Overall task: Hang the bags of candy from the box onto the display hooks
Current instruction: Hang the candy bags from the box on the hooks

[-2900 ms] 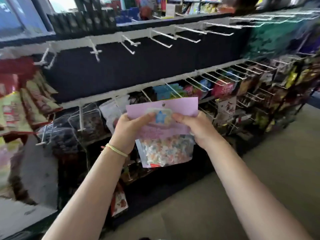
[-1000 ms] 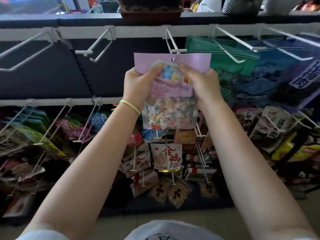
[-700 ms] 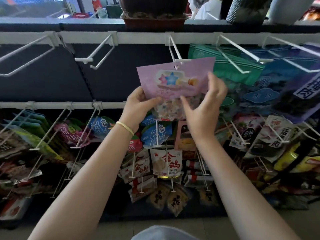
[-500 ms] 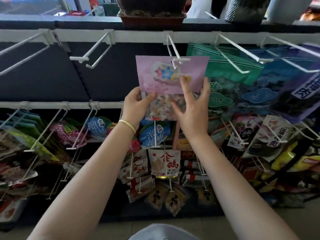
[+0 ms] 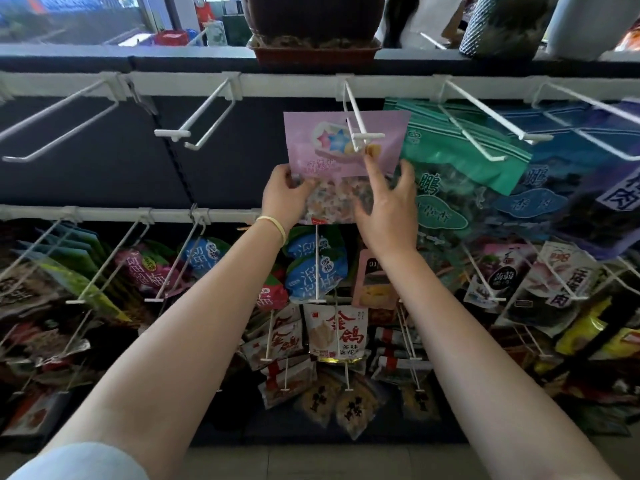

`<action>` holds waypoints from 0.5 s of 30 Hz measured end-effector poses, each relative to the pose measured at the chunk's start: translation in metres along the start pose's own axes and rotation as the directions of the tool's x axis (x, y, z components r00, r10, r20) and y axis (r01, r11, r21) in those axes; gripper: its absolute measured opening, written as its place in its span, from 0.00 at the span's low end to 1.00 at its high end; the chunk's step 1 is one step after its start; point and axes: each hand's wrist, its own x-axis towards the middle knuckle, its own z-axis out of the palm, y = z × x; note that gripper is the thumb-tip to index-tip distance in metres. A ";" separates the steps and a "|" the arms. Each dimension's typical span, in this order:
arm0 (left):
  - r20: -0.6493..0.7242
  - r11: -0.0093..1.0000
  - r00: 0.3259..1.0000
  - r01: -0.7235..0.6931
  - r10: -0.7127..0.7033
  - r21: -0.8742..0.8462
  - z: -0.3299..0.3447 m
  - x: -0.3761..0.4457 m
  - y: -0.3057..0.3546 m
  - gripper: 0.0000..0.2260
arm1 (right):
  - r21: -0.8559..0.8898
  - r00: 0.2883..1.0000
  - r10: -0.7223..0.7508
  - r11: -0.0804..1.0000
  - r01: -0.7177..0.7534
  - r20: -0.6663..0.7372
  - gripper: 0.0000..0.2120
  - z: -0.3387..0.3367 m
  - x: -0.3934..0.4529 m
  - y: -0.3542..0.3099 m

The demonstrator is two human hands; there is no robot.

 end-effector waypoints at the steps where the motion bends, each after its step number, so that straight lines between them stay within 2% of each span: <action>1: -0.030 0.999 1.000 -0.004 0.005 0.039 -0.002 -0.004 -0.001 0.21 | -0.005 0.999 0.009 1.000 -0.009 -0.041 0.31 0.000 -0.004 -0.001; 3: -0.077 0.990 0.997 0.001 0.010 0.140 -0.008 -0.015 -0.005 0.24 | 0.032 0.994 0.010 0.999 -0.006 -0.111 0.24 -0.001 -0.016 -0.007; 4: -0.075 0.979 0.997 -0.001 0.016 0.202 -0.013 -0.022 -0.008 0.22 | 0.075 0.995 0.007 0.997 0.001 -0.103 0.20 0.000 -0.024 -0.011; 7: 0.065 0.951 0.997 -0.048 0.030 0.304 -0.035 -0.048 -0.020 0.07 | 0.244 0.996 -0.009 0.970 -0.012 0.086 0.10 0.004 -0.052 -0.029; 11: 0.245 0.915 0.969 -0.109 0.012 0.387 -0.090 -0.079 -0.032 0.07 | 0.313 0.940 -0.020 0.945 -0.093 0.339 0.10 0.012 -0.088 -0.072; 15: 0.277 0.913 0.961 -0.128 0.017 0.388 -0.183 -0.102 -0.053 0.10 | 0.348 0.905 -0.090 0.935 -0.067 0.416 0.09 0.033 -0.119 -0.155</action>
